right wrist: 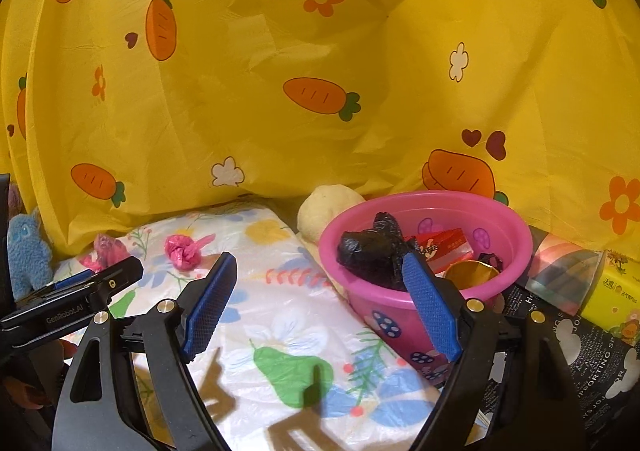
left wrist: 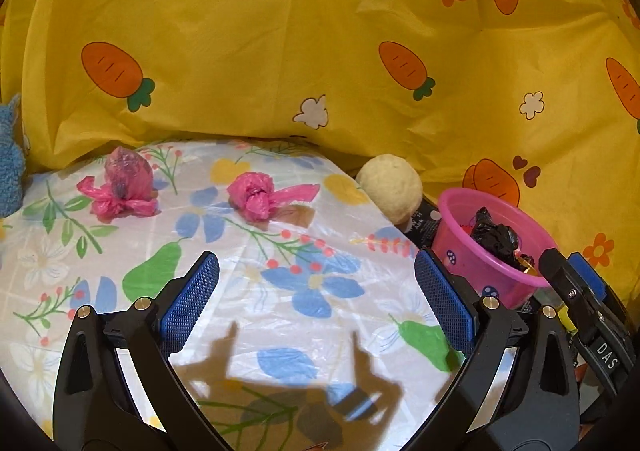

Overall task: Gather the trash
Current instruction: 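Move both tools back over the table toward the two pink plastic bags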

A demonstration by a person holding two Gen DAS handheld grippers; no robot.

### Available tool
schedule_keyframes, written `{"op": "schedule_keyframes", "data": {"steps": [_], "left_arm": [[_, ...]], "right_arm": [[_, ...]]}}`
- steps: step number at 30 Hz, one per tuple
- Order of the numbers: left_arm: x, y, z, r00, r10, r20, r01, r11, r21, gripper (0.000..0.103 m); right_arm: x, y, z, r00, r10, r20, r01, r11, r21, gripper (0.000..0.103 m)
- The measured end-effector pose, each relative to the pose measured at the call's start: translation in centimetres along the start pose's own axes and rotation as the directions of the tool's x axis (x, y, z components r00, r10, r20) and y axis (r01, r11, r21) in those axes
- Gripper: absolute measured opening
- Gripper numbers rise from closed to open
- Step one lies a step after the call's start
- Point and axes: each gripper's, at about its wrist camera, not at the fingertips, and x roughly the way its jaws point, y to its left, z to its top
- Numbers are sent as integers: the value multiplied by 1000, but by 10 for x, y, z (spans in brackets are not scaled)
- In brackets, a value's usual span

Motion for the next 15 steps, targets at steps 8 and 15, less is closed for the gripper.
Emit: {"op": "schedule_keyframes", "data": {"steps": [8,15], "left_arm": [[-11,34,-7,998,66,-3,-66,997,-34,97],[-12,77,-6,985,171,-28,-172,983,-63,97]], "right_arm": [[4,34,-5,998,50,-36,-51,998,-29,85],[16,70,-6,993,98,-67,-103,992,-75,87]]}}
